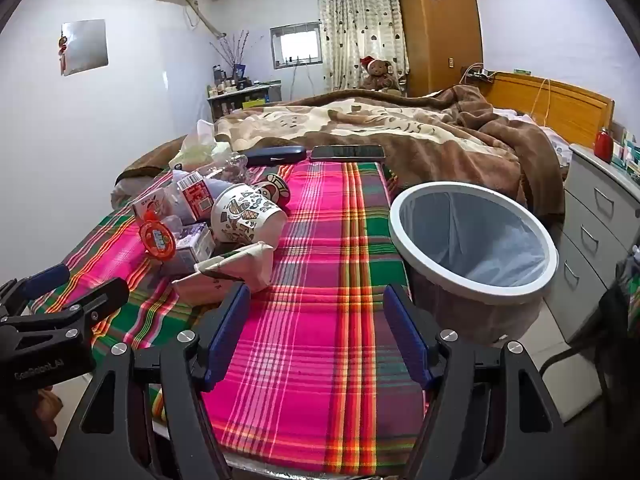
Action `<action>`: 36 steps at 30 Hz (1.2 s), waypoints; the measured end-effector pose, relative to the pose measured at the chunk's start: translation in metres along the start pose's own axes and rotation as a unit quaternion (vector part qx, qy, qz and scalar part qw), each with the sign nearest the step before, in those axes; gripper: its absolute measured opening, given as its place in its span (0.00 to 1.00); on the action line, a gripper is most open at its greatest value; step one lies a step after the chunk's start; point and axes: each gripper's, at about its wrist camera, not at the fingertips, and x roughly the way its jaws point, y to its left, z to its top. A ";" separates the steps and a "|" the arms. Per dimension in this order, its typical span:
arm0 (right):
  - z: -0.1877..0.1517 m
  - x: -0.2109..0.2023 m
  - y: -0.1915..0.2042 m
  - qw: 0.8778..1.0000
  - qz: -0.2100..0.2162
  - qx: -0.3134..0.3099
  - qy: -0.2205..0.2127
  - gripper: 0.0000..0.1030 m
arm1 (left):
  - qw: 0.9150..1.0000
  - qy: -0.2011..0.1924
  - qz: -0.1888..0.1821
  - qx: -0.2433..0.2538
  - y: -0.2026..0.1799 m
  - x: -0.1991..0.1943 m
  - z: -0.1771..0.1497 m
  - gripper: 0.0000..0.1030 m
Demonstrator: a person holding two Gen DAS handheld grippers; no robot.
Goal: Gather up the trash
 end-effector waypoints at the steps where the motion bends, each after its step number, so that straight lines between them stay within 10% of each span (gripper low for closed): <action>1: 0.000 0.000 0.000 1.000 -0.001 0.000 0.004 0.68 | 1.000 -0.003 0.001 0.001 0.000 0.000 0.000 1.00; 36: 0.003 -0.001 -0.001 1.000 -0.008 0.003 0.004 0.68 | 1.000 -0.003 0.000 -0.002 0.002 -0.004 0.003 1.00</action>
